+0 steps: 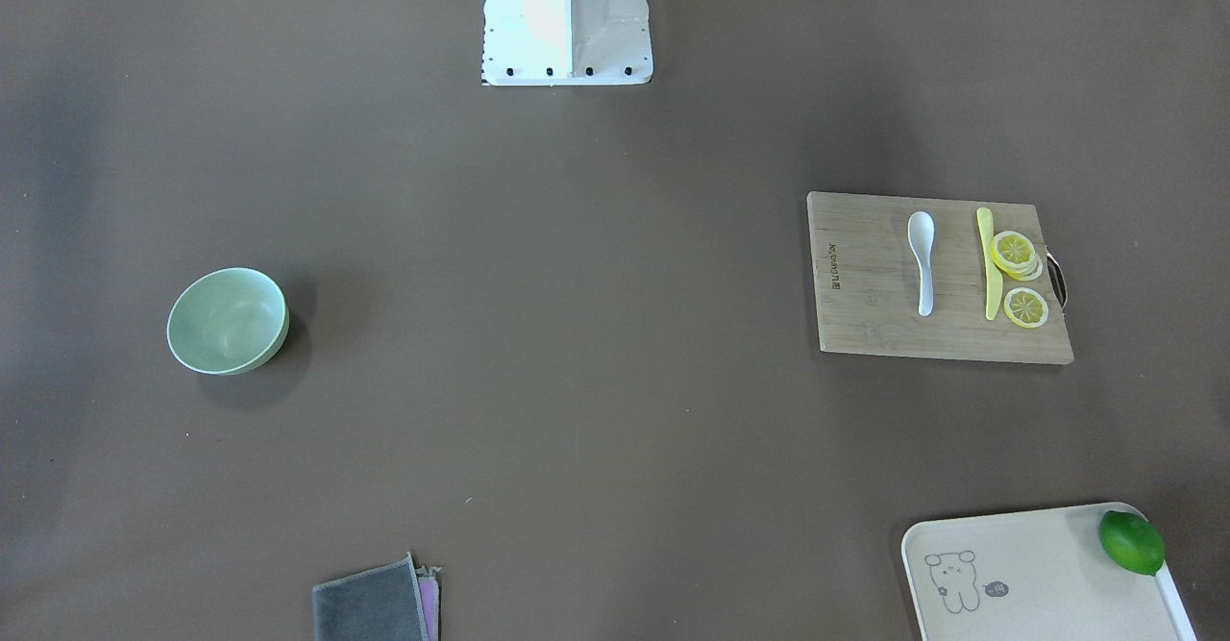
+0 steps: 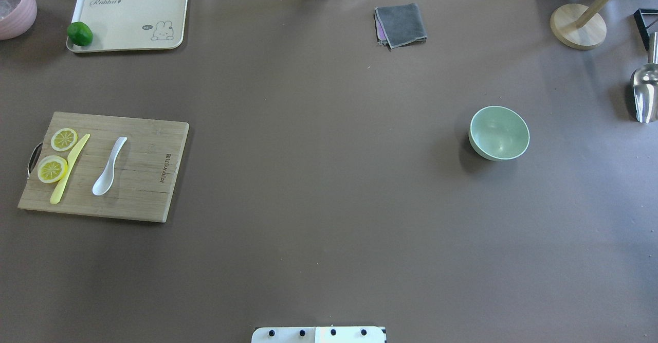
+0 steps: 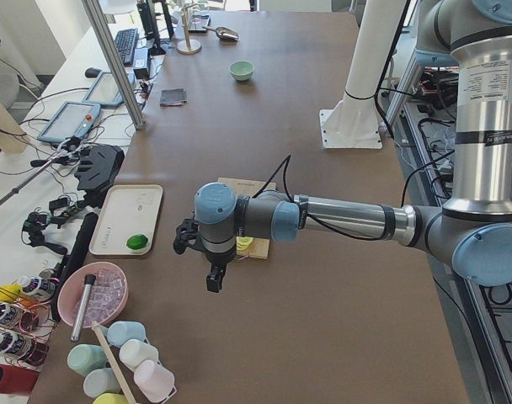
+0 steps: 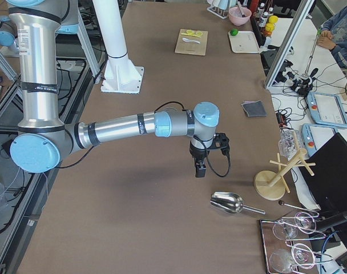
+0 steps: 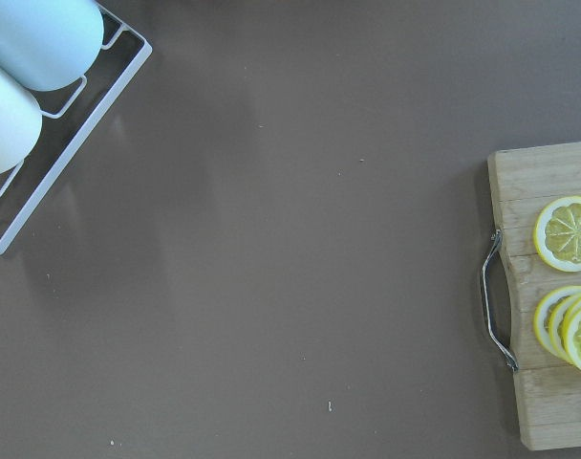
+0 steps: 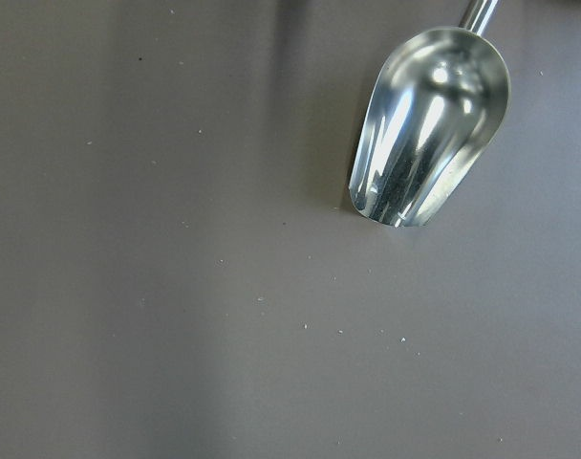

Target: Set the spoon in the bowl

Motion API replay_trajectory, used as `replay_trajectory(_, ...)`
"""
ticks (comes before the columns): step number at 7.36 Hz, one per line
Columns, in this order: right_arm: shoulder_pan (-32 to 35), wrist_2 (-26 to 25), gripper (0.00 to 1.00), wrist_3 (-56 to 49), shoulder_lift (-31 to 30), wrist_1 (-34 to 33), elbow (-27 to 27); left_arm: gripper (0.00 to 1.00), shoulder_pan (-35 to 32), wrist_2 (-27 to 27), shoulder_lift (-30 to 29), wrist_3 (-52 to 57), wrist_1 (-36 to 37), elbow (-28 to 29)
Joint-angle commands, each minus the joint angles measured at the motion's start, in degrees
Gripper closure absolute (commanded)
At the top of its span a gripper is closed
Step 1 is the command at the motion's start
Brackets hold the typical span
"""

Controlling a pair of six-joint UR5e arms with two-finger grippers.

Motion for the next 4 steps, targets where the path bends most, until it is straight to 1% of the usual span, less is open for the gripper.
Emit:
replay_trajectory(1,-0.11,0.21,0.0,0.04,-0.83,-0.23,0.14,0.02,0.02,-0.3,-0.66,-0.06,-0.11,-0.42)
replay_trajectory(4,0.24,0.39,0.0,-0.31,-3.64,0.12,1.19,0.02,-0.06,-0.3,-0.67,-0.14,-0.12,-0.95)
